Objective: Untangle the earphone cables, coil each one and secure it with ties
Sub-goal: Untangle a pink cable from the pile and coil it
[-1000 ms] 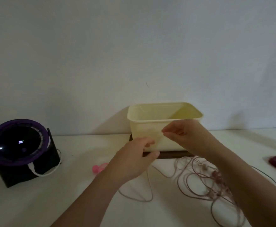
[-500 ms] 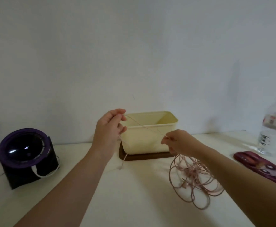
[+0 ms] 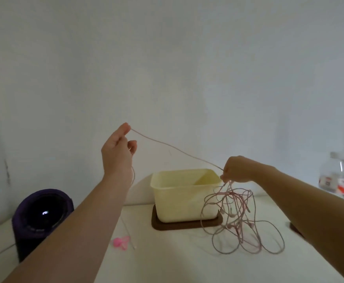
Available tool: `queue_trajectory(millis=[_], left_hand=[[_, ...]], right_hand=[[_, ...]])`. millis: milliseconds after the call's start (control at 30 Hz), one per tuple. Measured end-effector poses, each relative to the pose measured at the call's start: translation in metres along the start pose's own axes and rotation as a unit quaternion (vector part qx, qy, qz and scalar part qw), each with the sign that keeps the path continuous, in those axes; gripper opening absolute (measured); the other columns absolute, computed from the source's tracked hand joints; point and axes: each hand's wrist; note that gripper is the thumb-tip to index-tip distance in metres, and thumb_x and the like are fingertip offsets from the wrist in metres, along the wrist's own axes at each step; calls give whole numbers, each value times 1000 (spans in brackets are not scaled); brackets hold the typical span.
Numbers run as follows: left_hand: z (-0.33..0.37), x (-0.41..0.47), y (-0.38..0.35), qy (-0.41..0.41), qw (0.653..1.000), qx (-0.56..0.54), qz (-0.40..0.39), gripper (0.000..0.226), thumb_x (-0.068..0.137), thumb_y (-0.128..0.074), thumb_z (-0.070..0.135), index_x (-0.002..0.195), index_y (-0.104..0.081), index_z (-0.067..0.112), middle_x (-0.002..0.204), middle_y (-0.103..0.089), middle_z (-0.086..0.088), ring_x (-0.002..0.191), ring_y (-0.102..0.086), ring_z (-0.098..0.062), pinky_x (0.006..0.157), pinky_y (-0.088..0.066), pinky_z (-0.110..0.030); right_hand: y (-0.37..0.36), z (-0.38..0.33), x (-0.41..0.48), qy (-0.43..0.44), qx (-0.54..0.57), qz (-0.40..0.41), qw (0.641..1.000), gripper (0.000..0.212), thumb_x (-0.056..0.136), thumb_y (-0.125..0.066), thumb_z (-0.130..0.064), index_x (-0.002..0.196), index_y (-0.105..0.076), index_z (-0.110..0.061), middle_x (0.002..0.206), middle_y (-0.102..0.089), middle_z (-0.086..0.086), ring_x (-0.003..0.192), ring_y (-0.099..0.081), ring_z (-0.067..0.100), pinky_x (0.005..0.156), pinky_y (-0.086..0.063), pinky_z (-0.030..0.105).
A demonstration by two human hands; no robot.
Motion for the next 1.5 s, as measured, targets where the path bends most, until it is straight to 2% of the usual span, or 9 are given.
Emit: queue_trajectory(millis=[233, 367, 567, 800, 933, 1000, 1367, 1433, 1500], left_hand=[[15, 9, -9, -66, 992, 104, -38, 43, 97, -38, -1, 133, -51, 17, 133, -49, 2, 76, -60, -5, 78, -50, -20], [17, 11, -4, -74, 986, 135, -60, 41, 96, -39, -1, 130, -53, 17, 131, -51, 2, 76, -60, -5, 77, -49, -19], [9, 8, 4, -47, 983, 159, -72, 40, 96, -42, 0, 130, -53, 17, 133, -51, 2, 79, -61, -6, 77, -49, -20], [4, 7, 2, -37, 982, 167, -74, 40, 95, -42, 1, 128, -55, 19, 124, -54, 7, 77, -61, -5, 95, -49, -33], [2, 4, 1, -27, 983, 161, -80, 38, 95, -43, 1, 126, -56, 20, 123, -55, 8, 78, -60, -7, 95, -49, -34], [2, 3, 2, -20, 983, 162, -86, 37, 95, -43, 1, 125, -57, 19, 124, -55, 8, 77, -60, -7, 96, -48, -34], [-4, -2, -2, -19, 982, 159, -101, 36, 95, -44, 3, 123, -58, 22, 124, -55, 9, 75, -59, -6, 97, -49, -34], [-6, -4, -4, -22, 981, 163, -108, 37, 95, -44, 3, 122, -58, 23, 123, -55, 10, 74, -59, -6, 97, -49, -35], [-7, -6, -5, -23, 979, 167, -113, 37, 94, -45, 3, 122, -58, 23, 123, -55, 11, 73, -59, -6, 98, -49, -35]], right_hand=[[69, -9, 2, -20, 121, 144, 982, 28, 93, -53, -29, 91, -75, -11, 88, -72, 6, 83, -64, 20, 78, -51, 30], [102, -11, -3, -46, 224, 344, 911, 32, 94, -52, -26, 87, -72, -3, 84, -70, 14, 71, -63, 26, 68, -51, 32], [102, -15, -19, -73, 304, -29, 950, 30, 98, -50, -24, 95, -68, 0, 83, -67, 11, 61, -64, 19, 53, -51, 21], [103, -22, -15, 37, 297, 470, 831, 33, 99, -43, -24, 97, -70, -6, 91, -66, 5, 84, -58, 18, 74, -38, 24], [80, -14, -8, -21, 221, 195, 955, 33, 98, -46, -24, 86, -69, -4, 89, -69, 12, 67, -62, 21, 59, -47, 25], [75, -9, -10, -60, 311, 125, 940, 32, 98, -46, -21, 78, -65, -6, 80, -68, 9, 58, -63, 18, 48, -48, 18], [70, -20, -21, 121, 266, 533, 794, 26, 98, -46, -19, 105, -69, -10, 141, -44, 10, 128, -43, 20, 102, -33, 26], [62, -19, -17, 146, 166, 543, 810, 25, 97, -48, -22, 101, -71, -11, 141, -46, 13, 136, -34, 27, 108, -30, 35], [60, -17, -17, 96, 175, 387, 900, 27, 97, -48, -27, 100, -72, -15, 130, -58, 12, 128, -44, 29, 103, -34, 32]])
Point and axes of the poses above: each hand's wrist, its own x-axis towards the middle knuckle, its own y-axis out of the back of the hand, z = x × y
